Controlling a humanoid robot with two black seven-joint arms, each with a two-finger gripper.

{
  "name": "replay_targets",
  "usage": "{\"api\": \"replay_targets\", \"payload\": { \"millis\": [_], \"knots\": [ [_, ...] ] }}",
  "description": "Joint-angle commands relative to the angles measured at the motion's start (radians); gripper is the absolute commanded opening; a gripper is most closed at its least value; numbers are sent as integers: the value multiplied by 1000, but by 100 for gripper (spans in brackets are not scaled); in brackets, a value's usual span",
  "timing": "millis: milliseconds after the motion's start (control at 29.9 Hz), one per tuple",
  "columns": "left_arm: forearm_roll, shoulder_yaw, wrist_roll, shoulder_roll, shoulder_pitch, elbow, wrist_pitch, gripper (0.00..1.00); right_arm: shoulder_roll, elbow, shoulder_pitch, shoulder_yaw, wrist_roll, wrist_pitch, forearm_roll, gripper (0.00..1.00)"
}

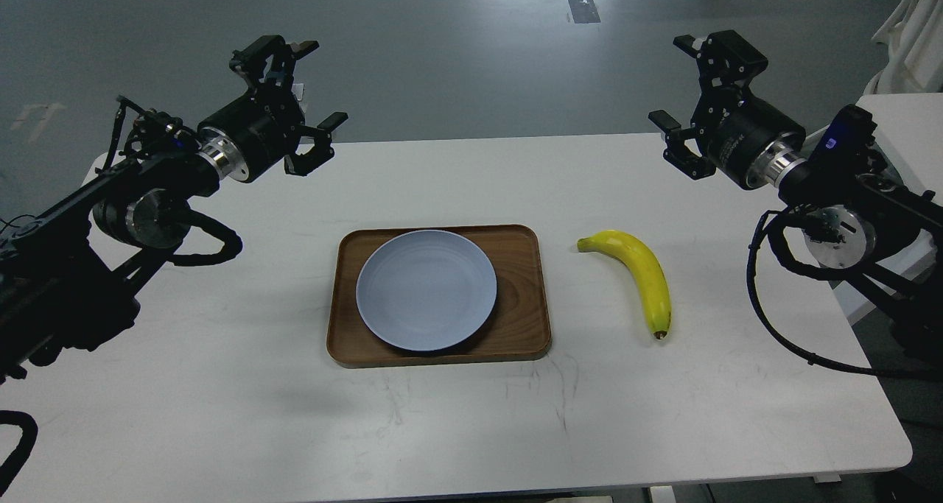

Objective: Place banana on plate with both arms
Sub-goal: 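Raise the left gripper away from the plate, then move the right gripper down toward the yellow banana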

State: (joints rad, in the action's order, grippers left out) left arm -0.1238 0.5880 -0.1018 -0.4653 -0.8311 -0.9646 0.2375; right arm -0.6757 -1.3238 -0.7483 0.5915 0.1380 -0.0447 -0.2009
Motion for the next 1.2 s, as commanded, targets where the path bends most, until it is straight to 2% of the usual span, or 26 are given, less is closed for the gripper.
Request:
{"api": "replay_targets", "payload": {
  "millis": [0, 267, 368, 502, 602, 769, 903, 1170],
  "knots": [
    [1, 6, -7, 0, 26, 0, 0, 98, 4, 0, 4, -9, 0, 2, 0, 100],
    [4, 47, -13, -3, 53, -5, 5, 98, 2, -8, -2, -19, 0, 11, -15, 100],
    [4, 58, -13, -4, 53, -23, 5, 98, -2, -6, -2, -22, 11, 9, -106, 100],
    [4, 58, -13, -12, 53, -28, 5, 98, -21, -5, 1, -50, 133, 2, -410, 100],
    [3, 58, -12, -15, 53, -28, 5, 98, -47, 5, 3, -78, 173, -4, -562, 100],
    [1, 56, -12, -16, 53, -28, 3, 98, -90, 24, 4, -142, 199, -47, -784, 100],
    [-2, 56, -12, -16, 55, -28, 2, 98, -88, 109, 4, -214, 216, -141, -972, 100],
    [-10, 53, -12, -30, 61, -28, 2, 98, -74, 182, 6, -361, 233, -238, -1029, 100]
  ]
}}
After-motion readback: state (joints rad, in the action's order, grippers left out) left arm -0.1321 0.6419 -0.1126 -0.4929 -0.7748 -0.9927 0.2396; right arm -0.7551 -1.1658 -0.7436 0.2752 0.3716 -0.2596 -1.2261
